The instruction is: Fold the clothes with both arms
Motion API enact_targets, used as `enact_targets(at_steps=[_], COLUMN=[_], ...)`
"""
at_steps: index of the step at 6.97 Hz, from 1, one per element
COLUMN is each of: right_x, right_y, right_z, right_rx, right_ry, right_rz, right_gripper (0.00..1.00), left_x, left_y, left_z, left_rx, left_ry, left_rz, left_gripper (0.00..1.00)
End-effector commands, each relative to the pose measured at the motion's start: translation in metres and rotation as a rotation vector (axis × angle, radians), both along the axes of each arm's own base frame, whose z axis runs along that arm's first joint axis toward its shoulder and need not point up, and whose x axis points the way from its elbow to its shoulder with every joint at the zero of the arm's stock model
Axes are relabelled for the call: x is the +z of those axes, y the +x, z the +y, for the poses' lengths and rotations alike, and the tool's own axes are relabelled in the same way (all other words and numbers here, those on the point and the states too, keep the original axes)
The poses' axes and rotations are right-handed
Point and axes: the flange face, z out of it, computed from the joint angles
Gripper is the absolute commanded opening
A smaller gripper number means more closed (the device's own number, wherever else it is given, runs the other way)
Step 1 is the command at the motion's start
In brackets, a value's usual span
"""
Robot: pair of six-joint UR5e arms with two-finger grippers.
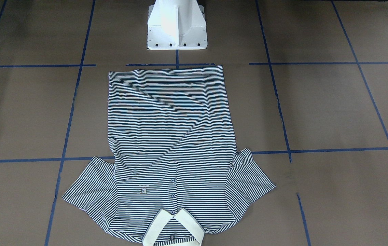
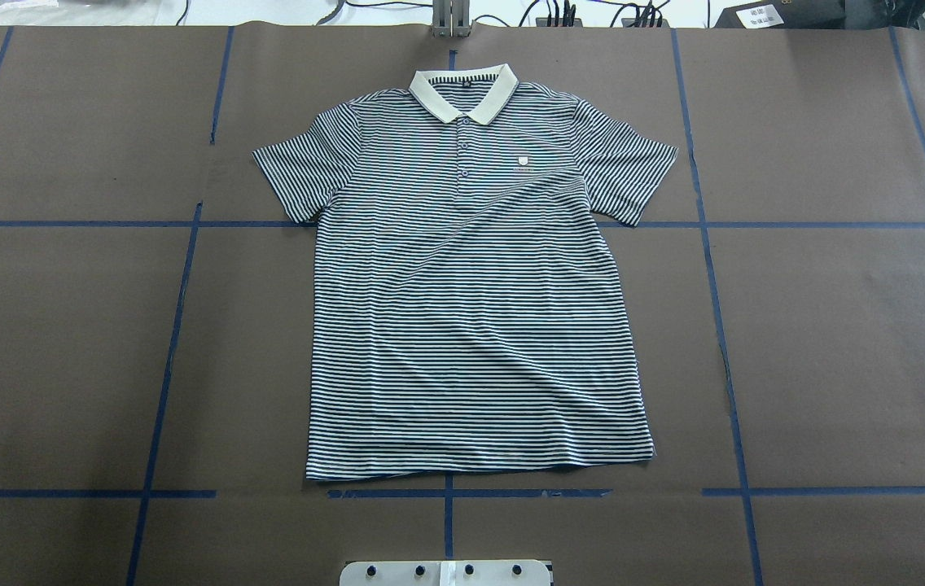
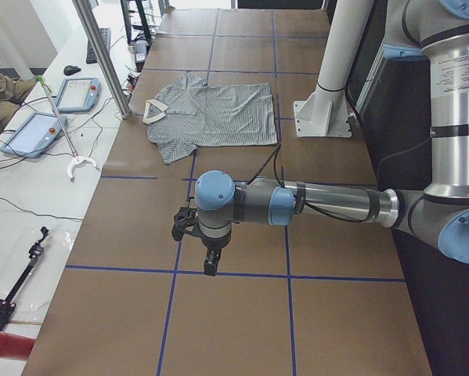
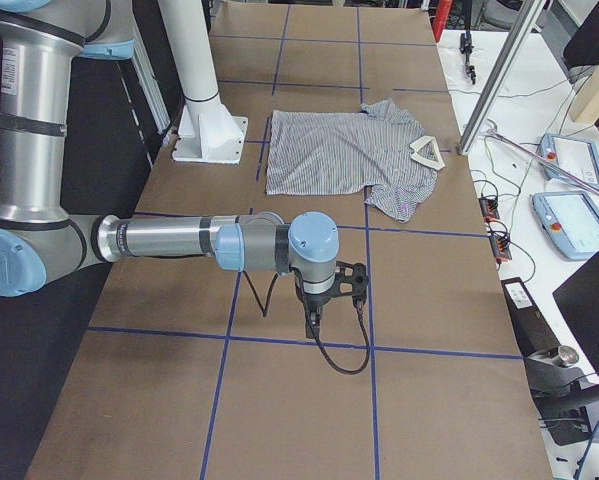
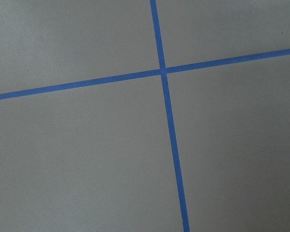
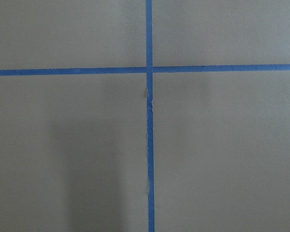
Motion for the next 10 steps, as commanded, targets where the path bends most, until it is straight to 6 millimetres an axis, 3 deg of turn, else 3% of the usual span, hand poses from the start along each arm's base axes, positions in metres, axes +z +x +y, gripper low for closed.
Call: enact_targets(at_steps=[1, 2, 3, 4, 5, 7, 8, 9, 10], right_x=[-0.002, -0.012, -0.020, -0.049, -0.055, -0.071, -0.103, -0.138, -0.169], right_y=[0.000, 0.000, -0.010, -0.027, -0.045, -0.113, -0.150, -0.212, -0.259], right_z=[-0.002, -0.012, -0.026, -0.053, -0.062, -0.088, -0.133, -0.177, -0.229], right_rx=[0.007, 0.009, 0.014, -0.003, -0.040, -0.131, -0.063, -0.086, -0.099], right_ry=[-0.001, 0.016, 0.011, 0.058, 0.086, 0.211, 0.127, 0.103, 0.110], right_rz=[0.003, 0.002, 0.001, -0.016, -0.066, -0.152, -0.180, -0.188, -0.165], right_gripper=[1.00, 1.00, 1.00, 1.00, 1.00, 1.00, 1.00, 1.00, 1.00], left_x=[-0.002, -0.015, -0.048, -0.077, -0.088, -0.107, -0.103, -0.112, -0.113], left_y=[-0.001, 0.000, -0.001, 0.000, 0.001, 0.016, 0.021, 0.025, 0.034], left_z=[-0.001, -0.007, -0.036, -0.064, -0.071, -0.077, -0.080, -0.101, -0.117], left_rx=[-0.002, -0.005, -0.011, -0.009, -0.002, 0.041, 0.050, 0.040, 0.041], left_ry=[0.004, 0.029, 0.104, 0.161, 0.192, 0.337, 0.358, 0.356, 0.376], left_rz=[-0.001, -0.001, -0.012, -0.007, 0.006, 0.126, 0.139, 0.142, 0.151], left_gripper=[1.00, 1.00, 1.00, 1.00, 1.00, 1.00, 1.00, 1.00, 1.00])
